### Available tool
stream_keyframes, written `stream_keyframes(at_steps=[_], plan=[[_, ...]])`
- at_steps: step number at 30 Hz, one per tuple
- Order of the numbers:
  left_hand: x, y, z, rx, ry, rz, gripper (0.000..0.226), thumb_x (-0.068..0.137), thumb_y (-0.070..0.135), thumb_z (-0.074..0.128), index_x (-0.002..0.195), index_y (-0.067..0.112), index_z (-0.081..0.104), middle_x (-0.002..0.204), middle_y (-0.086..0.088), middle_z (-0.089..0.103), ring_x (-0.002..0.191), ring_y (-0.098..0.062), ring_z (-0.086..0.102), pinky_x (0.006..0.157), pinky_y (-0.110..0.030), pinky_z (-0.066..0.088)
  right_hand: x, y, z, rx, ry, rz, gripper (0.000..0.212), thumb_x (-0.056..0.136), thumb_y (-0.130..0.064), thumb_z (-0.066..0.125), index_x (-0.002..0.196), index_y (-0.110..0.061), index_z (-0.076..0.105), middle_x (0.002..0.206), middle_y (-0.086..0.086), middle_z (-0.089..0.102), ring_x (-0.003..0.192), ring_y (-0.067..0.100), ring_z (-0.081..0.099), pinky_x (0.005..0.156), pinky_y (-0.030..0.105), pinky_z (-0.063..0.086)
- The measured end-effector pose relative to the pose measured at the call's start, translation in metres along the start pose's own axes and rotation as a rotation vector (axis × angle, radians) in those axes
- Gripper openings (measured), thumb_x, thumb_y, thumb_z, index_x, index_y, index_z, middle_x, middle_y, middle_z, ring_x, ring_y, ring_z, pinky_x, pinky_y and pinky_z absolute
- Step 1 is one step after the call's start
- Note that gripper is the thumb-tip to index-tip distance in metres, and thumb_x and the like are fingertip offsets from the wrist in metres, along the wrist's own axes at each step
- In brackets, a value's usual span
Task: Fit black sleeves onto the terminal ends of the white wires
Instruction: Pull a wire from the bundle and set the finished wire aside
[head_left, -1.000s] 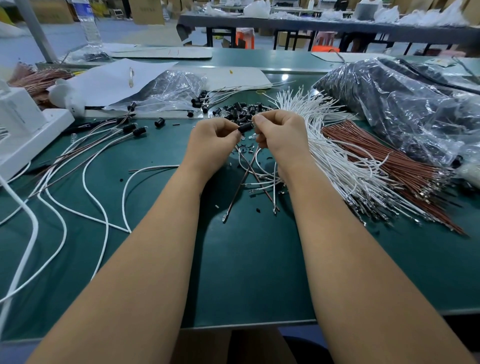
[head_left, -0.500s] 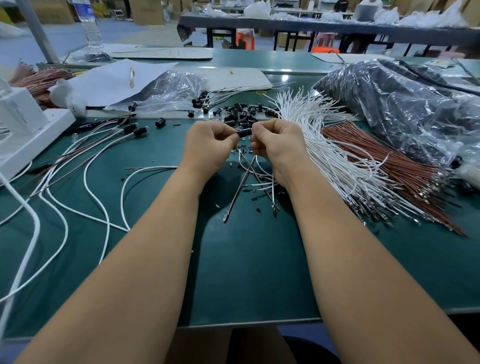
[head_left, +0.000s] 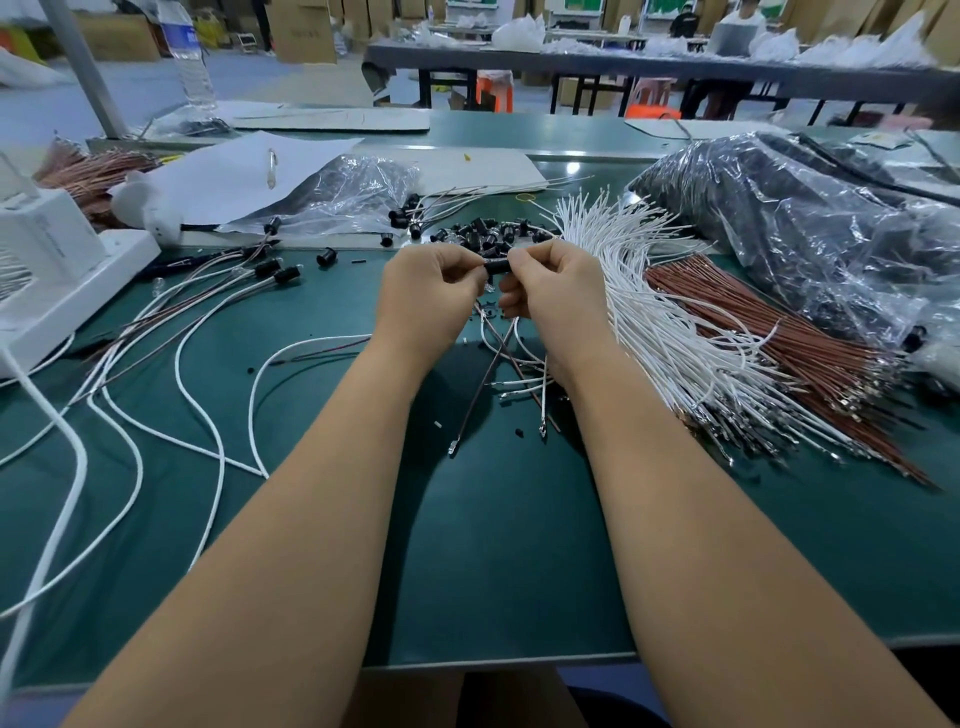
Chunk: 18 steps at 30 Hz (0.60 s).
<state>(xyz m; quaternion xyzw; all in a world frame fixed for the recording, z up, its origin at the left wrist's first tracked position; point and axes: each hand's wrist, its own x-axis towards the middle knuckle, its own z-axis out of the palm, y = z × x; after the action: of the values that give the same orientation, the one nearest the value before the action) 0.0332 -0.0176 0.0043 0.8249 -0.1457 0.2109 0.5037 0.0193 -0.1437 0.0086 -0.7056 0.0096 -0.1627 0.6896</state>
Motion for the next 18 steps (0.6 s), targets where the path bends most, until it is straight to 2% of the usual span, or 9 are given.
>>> stream_keyframes(at_steps=[5,8,11,13,15,18], plan=[[0.004,-0.002,-0.007,0.121,-0.014,0.080,0.015,0.090,0.012,0.060,0.096,0.016,0.073,0.071,0.011,0.064,0.057,0.002,0.052,0.059,-0.020,0.043,-0.001,-0.004,0.002,0.083,-0.015,-0.021,0.009,0.093,-0.007,0.060,0.086,-0.012,0.063,0.074,0.004,0.064,0.056,0.006,0.060,0.057,0.020,0.052],[0.004,0.000,-0.013,0.215,-0.063,0.112,0.020,0.094,0.015,0.054,0.106,0.022,0.069,0.075,0.008,0.066,0.052,0.000,0.048,0.055,-0.023,0.040,-0.003,-0.006,0.002,0.104,0.036,-0.049,0.011,0.094,-0.006,0.058,0.089,-0.014,0.062,0.079,0.005,0.065,0.062,0.008,0.063,0.063,0.022,0.054],[0.002,0.002,-0.021,0.313,-0.101,0.085,0.019,0.096,0.015,0.050,0.101,0.021,0.067,0.077,0.001,0.067,0.052,-0.007,0.046,0.055,-0.028,0.041,-0.003,-0.007,-0.003,0.158,0.158,-0.056,0.009,0.096,-0.008,0.055,0.093,-0.015,0.061,0.082,0.005,0.066,0.067,0.009,0.064,0.068,0.023,0.056],[0.002,0.002,-0.028,0.350,-0.209,-0.002,0.019,0.097,0.014,0.047,0.095,0.019,0.066,0.077,-0.004,0.068,0.050,-0.012,0.044,0.053,-0.028,0.039,-0.004,-0.008,-0.008,0.149,0.229,-0.056,0.008,0.096,-0.009,0.055,0.094,-0.015,0.060,0.082,0.004,0.065,0.065,0.006,0.064,0.066,0.020,0.054],[0.003,0.002,-0.036,0.331,-0.286,-0.094,0.022,0.097,0.013,0.045,0.094,0.016,0.067,0.074,-0.004,0.068,0.047,-0.010,0.042,0.053,-0.025,0.038,-0.005,-0.009,-0.008,0.069,0.215,-0.065,0.009,0.096,-0.009,0.055,0.094,-0.016,0.060,0.080,0.003,0.065,0.065,0.007,0.063,0.065,0.023,0.055],[0.009,-0.001,-0.060,0.387,-0.155,-0.109,0.022,0.096,0.012,0.046,0.090,0.016,0.066,0.071,-0.002,0.063,0.053,-0.012,0.046,0.053,-0.025,0.036,-0.009,-0.011,0.000,-0.082,0.100,-0.090,0.013,0.096,-0.010,0.055,0.092,-0.022,0.059,0.082,0.003,0.064,0.070,0.013,0.062,0.071,0.037,0.056]])
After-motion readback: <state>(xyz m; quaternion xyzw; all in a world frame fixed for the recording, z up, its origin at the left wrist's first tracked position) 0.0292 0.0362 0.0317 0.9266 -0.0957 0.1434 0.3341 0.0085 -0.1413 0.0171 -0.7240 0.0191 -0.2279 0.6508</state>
